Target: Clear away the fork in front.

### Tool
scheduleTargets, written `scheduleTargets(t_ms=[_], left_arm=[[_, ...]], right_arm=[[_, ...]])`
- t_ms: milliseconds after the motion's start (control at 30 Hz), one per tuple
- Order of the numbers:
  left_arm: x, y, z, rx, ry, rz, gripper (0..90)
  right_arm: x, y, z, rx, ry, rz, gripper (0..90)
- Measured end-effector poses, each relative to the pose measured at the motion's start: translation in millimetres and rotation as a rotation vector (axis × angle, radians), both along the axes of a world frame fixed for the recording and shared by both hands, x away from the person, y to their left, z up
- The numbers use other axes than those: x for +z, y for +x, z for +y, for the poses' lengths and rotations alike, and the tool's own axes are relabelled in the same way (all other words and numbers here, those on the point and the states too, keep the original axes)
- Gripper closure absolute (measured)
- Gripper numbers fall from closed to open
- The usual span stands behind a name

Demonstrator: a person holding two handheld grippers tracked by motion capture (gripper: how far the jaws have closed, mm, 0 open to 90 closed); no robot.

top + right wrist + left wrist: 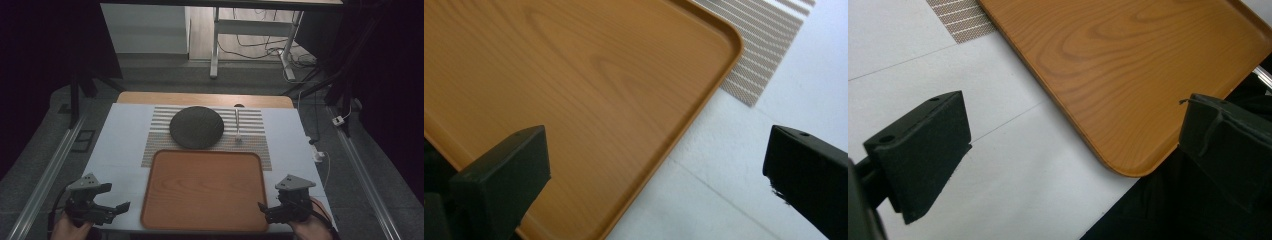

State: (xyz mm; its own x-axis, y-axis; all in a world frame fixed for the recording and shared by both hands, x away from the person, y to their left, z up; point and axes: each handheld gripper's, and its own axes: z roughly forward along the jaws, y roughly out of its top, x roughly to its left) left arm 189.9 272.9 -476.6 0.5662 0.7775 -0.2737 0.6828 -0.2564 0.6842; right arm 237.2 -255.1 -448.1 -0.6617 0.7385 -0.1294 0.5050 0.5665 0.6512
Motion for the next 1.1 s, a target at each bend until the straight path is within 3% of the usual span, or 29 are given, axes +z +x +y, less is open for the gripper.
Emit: scheduleTargets(t_ms=[467, 833, 1100], left_arm=[[-0.4, 0.3, -0.4, 0.001, 0.004, 0.009, 0.3], [-0.6, 0.7, -0.5, 0.001, 0.005, 0.012, 0.3], [-0.8, 1.1, -0.5, 0.001, 0.005, 0.016, 0.4]], right_arm=[[-0.8, 6.8, 29.4, 0.091, -0.131, -0.032, 0.0], [-11.9, 19.3, 53.7, 0.143, -0.247, -0.050, 0.0], [-16.5, 31.3, 67.8, 0.184, -0.334, -0.093, 0.0]])
